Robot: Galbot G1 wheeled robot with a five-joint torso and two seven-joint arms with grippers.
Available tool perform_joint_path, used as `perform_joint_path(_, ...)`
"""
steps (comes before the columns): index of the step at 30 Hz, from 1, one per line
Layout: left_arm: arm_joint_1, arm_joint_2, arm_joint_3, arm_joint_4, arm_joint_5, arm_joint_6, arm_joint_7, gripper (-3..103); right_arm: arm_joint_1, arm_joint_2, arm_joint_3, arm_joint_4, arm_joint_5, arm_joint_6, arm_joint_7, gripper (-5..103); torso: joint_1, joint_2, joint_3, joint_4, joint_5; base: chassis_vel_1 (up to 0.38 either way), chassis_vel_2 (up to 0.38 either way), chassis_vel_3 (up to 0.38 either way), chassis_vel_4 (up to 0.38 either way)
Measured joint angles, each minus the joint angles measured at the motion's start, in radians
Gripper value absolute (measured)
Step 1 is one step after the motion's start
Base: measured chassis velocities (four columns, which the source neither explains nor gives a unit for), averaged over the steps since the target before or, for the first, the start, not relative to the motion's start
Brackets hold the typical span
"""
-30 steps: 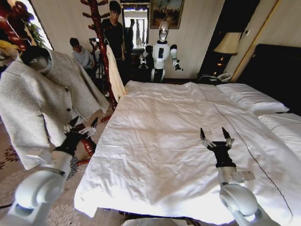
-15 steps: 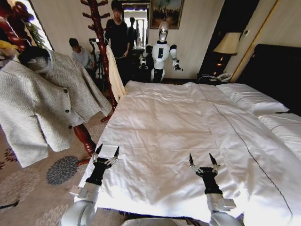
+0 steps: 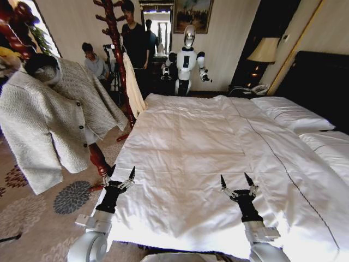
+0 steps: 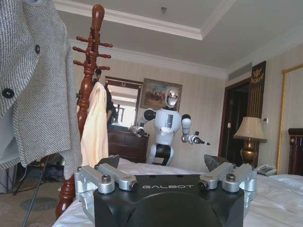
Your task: Pick up the clothes from the bed and hang them on the clothes hanger.
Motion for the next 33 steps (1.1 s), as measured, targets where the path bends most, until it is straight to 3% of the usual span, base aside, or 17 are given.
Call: perform_joint_path(33, -0.002, 0.004, -0.002, -0.001, -0.005, 0.004, -0.004, 100, 0.002, -0.001, 0.000, -0.001, 0.001, 0.000, 0.000, 100, 0.000, 0.000, 0.000, 0.0000, 0.0000, 0.000, 0.000, 0.000, 0.000)
